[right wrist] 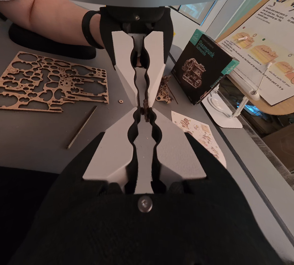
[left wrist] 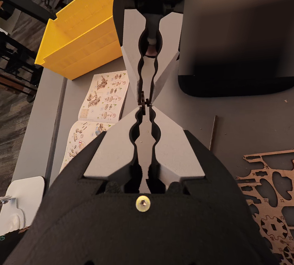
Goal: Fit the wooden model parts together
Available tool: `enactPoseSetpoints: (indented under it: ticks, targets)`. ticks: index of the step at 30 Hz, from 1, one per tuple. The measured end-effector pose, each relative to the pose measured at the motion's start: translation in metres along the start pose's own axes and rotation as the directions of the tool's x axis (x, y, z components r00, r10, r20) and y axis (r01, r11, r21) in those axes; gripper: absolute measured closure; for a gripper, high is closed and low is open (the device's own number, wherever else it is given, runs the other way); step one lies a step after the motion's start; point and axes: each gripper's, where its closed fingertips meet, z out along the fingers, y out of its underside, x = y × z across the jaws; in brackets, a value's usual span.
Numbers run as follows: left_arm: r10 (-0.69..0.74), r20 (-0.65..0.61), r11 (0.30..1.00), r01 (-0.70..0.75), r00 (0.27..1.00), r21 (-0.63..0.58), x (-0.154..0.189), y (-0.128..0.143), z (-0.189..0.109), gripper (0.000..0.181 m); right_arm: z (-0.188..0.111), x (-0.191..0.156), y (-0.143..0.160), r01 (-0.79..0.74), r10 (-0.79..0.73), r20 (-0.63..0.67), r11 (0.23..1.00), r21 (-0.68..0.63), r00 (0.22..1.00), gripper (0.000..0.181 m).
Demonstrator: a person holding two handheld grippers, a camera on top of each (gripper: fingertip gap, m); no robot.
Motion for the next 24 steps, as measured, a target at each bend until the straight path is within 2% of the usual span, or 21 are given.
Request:
enactPoseSetpoints:
  ticks: [4,24]
  targets:
    - [0.018,0.025,1.0,-0.018,1.0,-0.009,-0.0013,0.0012,0.0007,0.177,0.0007,0.0011,0.0015,-0.042,0.042,0.003,0.999,0.013,0.999,0.173]
    - [0.052,0.04,0.998,-0.051,0.998,-0.03,0.0004,0.0046,0.0031,0.177,0.002,-0.0011,0.0056,-0.047,0.047,0.01,0.999,-0.011,0.999,0.174]
